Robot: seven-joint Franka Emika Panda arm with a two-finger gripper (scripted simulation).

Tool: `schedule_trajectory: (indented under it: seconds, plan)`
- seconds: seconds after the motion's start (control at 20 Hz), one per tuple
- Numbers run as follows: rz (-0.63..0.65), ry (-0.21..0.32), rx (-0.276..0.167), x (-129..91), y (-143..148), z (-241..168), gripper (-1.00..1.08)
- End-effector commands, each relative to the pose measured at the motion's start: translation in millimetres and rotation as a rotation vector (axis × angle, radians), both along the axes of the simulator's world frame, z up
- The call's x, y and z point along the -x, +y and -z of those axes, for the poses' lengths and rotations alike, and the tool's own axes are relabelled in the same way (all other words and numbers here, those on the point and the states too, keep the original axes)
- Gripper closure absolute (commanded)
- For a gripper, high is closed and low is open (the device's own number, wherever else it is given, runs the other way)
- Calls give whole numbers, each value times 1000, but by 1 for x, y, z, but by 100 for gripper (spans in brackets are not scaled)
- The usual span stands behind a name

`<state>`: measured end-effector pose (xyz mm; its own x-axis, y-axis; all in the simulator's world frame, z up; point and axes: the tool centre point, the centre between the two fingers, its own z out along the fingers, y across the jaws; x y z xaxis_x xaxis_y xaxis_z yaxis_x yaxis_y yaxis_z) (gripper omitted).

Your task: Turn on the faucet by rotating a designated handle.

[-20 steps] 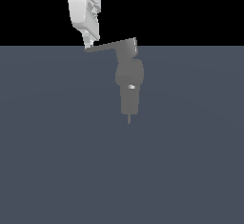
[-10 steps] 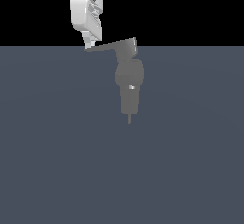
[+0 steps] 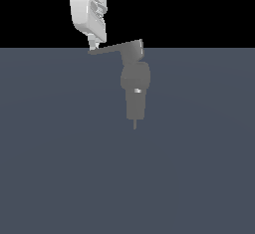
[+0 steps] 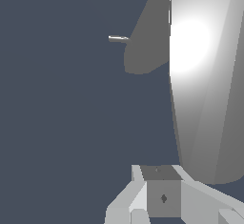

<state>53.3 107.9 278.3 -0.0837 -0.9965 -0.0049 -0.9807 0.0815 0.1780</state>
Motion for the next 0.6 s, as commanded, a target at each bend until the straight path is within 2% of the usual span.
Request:
schedule_trajectory:
  seconds: [0.0, 0.55]
  plan:
    - [2, 1, 1, 7, 0, 0, 108]
    - [10, 9, 4, 38, -2, -2, 108]
